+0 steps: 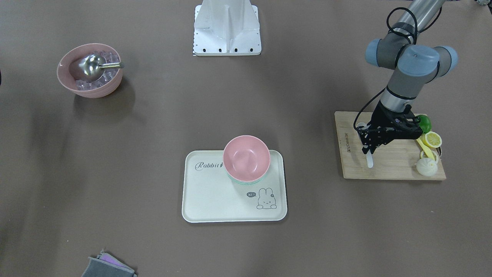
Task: Stack pink bowl on green and place spoon
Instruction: 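Close the left gripper on the white spoon handle and lift it, then carry the white spoon with the left gripper over the pink bowl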
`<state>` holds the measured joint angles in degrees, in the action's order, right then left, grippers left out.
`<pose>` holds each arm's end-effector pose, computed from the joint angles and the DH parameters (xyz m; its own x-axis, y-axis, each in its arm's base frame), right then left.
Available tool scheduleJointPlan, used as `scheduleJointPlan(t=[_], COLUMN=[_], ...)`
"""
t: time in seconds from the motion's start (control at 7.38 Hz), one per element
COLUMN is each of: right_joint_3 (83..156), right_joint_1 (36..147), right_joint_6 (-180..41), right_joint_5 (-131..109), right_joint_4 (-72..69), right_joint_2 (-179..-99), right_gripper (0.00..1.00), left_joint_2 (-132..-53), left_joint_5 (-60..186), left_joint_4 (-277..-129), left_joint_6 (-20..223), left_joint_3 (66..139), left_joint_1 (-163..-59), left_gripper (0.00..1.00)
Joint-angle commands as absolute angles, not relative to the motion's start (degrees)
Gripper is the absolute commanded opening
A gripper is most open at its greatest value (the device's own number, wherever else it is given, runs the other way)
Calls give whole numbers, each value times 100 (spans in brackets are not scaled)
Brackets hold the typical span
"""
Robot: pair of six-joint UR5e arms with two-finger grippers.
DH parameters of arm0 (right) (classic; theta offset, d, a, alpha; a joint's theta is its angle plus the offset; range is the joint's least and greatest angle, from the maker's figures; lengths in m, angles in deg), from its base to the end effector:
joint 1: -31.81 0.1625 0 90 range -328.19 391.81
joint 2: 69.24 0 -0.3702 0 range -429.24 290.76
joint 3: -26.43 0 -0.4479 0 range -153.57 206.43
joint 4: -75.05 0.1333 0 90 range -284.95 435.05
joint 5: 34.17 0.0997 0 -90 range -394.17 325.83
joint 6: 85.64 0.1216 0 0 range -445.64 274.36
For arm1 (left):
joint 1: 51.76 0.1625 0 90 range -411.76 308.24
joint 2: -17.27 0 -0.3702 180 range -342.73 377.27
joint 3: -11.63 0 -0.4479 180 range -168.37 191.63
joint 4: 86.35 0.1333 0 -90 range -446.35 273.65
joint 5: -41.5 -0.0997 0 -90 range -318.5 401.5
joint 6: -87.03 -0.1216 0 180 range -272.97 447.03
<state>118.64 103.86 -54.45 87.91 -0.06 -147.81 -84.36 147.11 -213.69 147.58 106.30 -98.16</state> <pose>-0.1335 -0.6352 0.4626 0.7629 0.0030 0.6465 -0.1453 0.9752 0.1669 0.3809 -0.5458 0.3885 0.6255 0.0299 -0.7797 0.2762 0.9261 0.2570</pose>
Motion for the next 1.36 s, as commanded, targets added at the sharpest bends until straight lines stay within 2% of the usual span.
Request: scheduleJointPlan(t=[0.0, 0.41, 0.68, 0.95, 1.22], right_joint_3=[11836, 11871, 11898, 12054, 12371], right_joint_1=[10458, 11045, 11502, 11802, 11821], right_joint_6=[-5514, -5811, -6563, -7042, -7078], right_joint_5=[8783, 8879, 9457, 9591, 9591], right_joint_4=[7, -167, -693, -1229, -1635], right_joint_2=[-15420, -15932, -15889, -15828, -15828], right_gripper=[100, 100, 100, 100, 100], left_joint_2=[-8967, -9950, -10775, -11629, -12070], left_joint_5=[14776, 14768, 14750, 14680, 13962], left_joint_4=[-21353, -20608, -20300, -20183, -20254], left_joint_6=[14794, 15073, 15470, 15541, 15550], left_joint_3=[10664, 10752, 10604, 9781, 9173], left_joint_1=[-9816, -9799, -9677, -9448, -9106], left_gripper=[0, 0, 0, 0, 0])
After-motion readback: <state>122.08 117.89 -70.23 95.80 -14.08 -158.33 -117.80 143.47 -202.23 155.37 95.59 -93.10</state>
